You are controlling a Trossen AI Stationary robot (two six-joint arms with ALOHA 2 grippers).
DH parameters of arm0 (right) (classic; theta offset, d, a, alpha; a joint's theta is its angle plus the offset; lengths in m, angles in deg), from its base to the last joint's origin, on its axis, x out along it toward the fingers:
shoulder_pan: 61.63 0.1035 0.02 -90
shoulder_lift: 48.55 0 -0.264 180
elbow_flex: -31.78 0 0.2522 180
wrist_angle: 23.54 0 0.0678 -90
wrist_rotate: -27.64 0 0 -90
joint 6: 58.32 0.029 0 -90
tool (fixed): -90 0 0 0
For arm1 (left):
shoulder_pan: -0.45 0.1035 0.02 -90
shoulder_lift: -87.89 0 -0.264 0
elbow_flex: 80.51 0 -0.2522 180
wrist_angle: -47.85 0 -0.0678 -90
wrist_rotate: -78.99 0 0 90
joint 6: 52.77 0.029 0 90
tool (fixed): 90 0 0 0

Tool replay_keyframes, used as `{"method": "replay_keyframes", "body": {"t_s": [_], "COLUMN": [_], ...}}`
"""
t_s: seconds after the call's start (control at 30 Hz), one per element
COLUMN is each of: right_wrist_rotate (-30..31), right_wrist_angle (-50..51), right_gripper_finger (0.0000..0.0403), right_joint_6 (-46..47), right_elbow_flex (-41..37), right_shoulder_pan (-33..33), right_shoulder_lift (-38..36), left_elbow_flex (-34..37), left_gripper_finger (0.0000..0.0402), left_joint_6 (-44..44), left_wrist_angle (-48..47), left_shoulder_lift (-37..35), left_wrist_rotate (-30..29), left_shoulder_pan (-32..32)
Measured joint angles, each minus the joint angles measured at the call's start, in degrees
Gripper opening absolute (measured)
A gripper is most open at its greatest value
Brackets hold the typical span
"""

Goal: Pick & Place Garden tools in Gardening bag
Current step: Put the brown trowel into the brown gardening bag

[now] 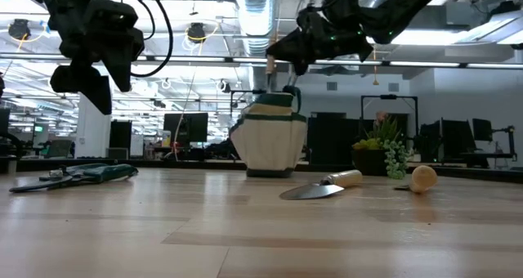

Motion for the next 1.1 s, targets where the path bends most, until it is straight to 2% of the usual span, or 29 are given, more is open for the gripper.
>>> {"method": "replay_keyframes", "body": {"t_s": [0.2, 0.47, 0.7, 0.83, 1.0, 1.1], "right_wrist_rotate": [-0.6, -1.7, -12.9, -22.6, -21.1, -19.3], "right_wrist_angle": [-2.5, -1.4, 3.1, 6.6, 15.3, 16.5], "right_gripper_finger": [0.0058, 0.0058, 0.0058, 0.0058, 0.0058, 0.0058], "right_joint_6": [-0.6, -3.4, -4.7, -1.9, -7.4, -9.7], "right_elbow_flex": [0.0, 0.0, 0.0, -0.3, -0.4, -0.4], "right_shoulder_pan": [-1.2, -9.0, -15.5, -16.9, -15.3, -13.2], "right_shoulder_lift": [-1.3, -7.9, -6.6, -4.6, -4.0, -4.0], "left_elbow_flex": [0.0, 0.0, 0.0, 0.0, 0.0, 0.0], "left_gripper_finger": [0.0294, 0.0294, 0.0294, 0.0294, 0.0294, 0.0294], "left_joint_6": [-2.8, -2.9, -3.0, -2.9, 1.0, 1.5], "left_wrist_angle": [0.3, 0.4, 0.7, 0.7, 0.7, 0.7], "left_shoulder_lift": [0.0, 0.0, 0.0, 0.0, 0.0, 0.0], "left_wrist_rotate": [-0.2, -0.4, -2.5, -2.4, -2.9, -2.9], "left_shoulder_pan": [0.0, 0.0, 0.0, 0.0, 0.4, 0.9]}}
